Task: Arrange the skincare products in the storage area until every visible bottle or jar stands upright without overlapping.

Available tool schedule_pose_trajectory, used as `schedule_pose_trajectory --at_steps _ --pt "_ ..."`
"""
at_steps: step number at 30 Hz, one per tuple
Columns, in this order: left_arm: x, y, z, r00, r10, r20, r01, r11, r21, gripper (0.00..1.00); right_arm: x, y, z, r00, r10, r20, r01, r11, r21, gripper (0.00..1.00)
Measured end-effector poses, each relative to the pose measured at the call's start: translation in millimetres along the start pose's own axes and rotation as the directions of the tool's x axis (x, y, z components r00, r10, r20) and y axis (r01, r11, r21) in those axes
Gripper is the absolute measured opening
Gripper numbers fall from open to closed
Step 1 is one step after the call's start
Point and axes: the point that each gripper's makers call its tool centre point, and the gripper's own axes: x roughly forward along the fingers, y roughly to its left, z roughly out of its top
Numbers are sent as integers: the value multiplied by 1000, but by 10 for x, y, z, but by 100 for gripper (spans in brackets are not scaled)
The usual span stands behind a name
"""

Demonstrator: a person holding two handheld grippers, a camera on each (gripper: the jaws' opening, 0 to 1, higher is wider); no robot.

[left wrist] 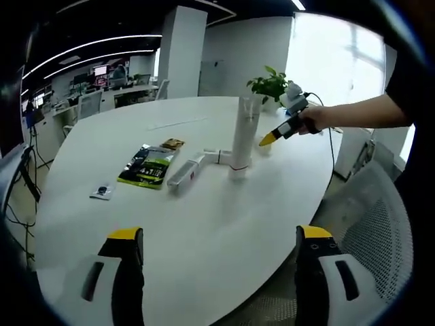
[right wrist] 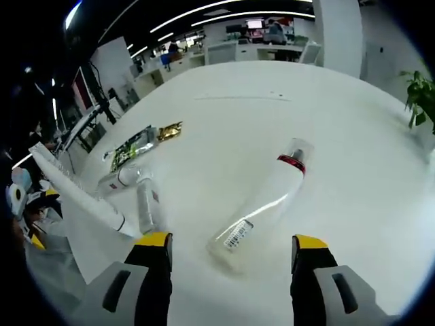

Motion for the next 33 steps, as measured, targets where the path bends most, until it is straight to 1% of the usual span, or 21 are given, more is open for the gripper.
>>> schedule_pose_trajectory --at_steps 3,6,9,11,13,16,20,27,29,33 --pt "2 0 -4 1000 2 -6 -2 1000 2 85 27 -37 10 1000 -7 -5 7 1000 3 73" --pt "5 0 -12 1000 2 -9 -2 1000 3 85 89 -138 65 1000 -17 -14 17 1000 8 72" --pt "9 15 -24 1000 7 -12 -7 1000 4 85 146 -268 119 999 -45 -18 45 999 22 72" --pt "10 23 -24 1000 10 -11 -10 1000 1 85 134 -250 86 998 -53 -20 54 998 41 71" --pt "11 31 -29 1000 13 -13 -13 1000 -1 84 169 -301 130 998 -59 -22 60 997 52 70" --pt "14 31 -28 1000 13 -13 -13 1000 -1 84 178 -310 157 997 -69 -23 70 996 59 68" --pt "12 41 -30 1000 20 -15 -20 1000 2 84 205 -327 150 996 -80 -46 83 995 52 67" --pt "19 49 -44 1000 23 -21 -23 1000 -3 84 254 -396 191 993 -106 -60 109 993 51 66" --pt "17 60 -55 999 28 -26 -28 1000 2 84 305 -454 237 992 -110 -65 113 993 46 65" --pt "15 62 -56 999 30 -27 -30 1000 0 84 351 -501 274 990 -116 -76 119 992 37 65"
